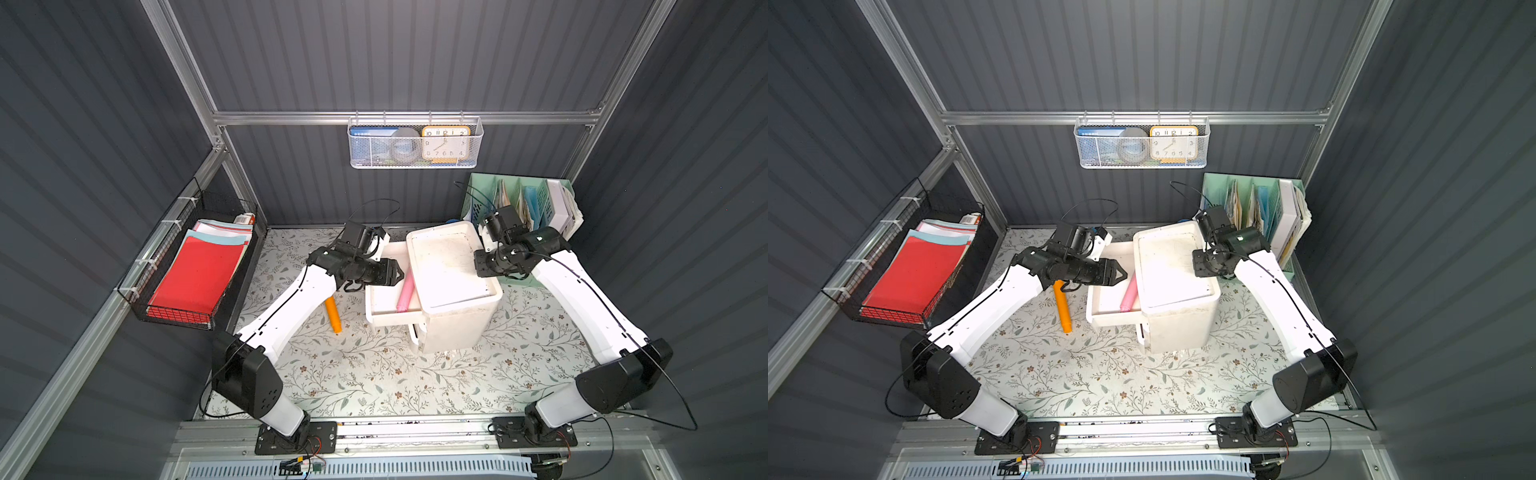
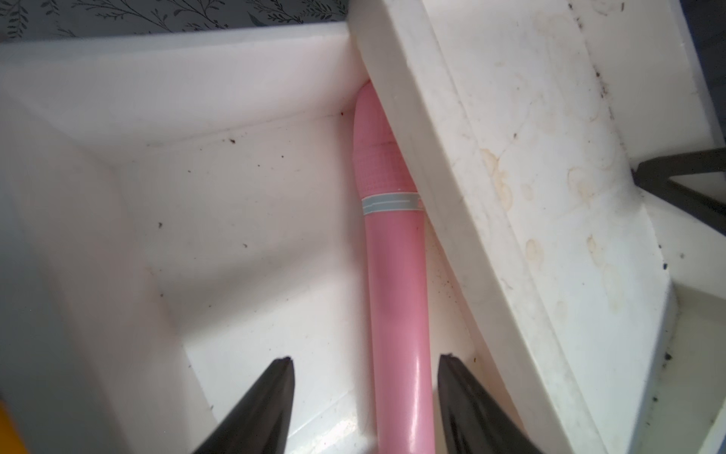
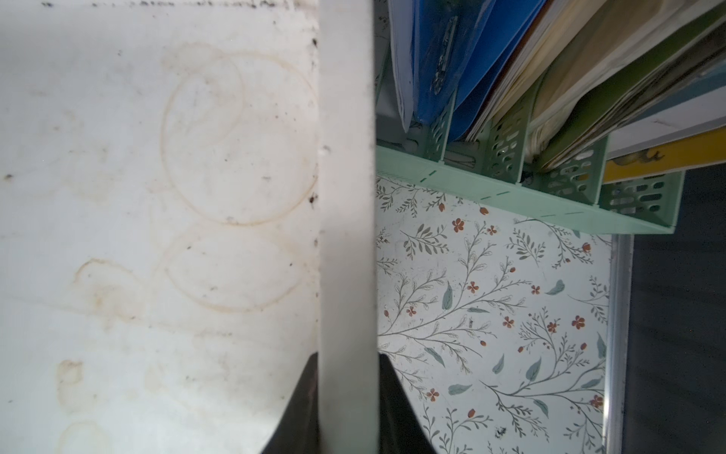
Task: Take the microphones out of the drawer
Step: Pick up the microphone from the drawer.
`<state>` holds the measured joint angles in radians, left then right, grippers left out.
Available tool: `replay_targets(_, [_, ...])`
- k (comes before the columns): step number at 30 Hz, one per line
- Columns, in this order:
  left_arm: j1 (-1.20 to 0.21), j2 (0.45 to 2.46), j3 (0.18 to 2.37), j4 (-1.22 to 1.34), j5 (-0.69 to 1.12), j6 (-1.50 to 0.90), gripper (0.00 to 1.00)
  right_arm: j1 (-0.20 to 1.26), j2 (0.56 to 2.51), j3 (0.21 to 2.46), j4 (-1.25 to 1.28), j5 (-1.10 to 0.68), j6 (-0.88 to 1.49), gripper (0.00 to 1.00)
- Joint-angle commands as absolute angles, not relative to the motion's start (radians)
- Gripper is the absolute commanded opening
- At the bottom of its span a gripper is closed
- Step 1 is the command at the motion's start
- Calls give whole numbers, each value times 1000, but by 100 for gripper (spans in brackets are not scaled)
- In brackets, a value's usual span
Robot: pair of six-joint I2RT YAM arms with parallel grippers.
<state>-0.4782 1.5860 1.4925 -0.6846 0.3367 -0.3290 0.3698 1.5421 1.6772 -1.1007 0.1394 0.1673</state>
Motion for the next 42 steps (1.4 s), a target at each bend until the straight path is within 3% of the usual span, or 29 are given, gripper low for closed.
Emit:
replay_targets(1, [-501, 1613, 1506, -725, 321, -301, 63, 369, 1565, 1647, -1126, 130, 173, 5])
replay_targets(15, [-561, 1657, 1453, -653, 314, -324, 64, 369, 1563, 1644, -1124, 127, 173, 5])
replay_targets(31, [-671, 1743, 1562, -773, -17, -307, 61, 369, 1563, 1643, -1121, 129, 172, 5])
replay_targets(42, [-686, 1757, 1583, -787, -64, -311, 40, 369, 1565, 1641, -1123, 134, 168, 5])
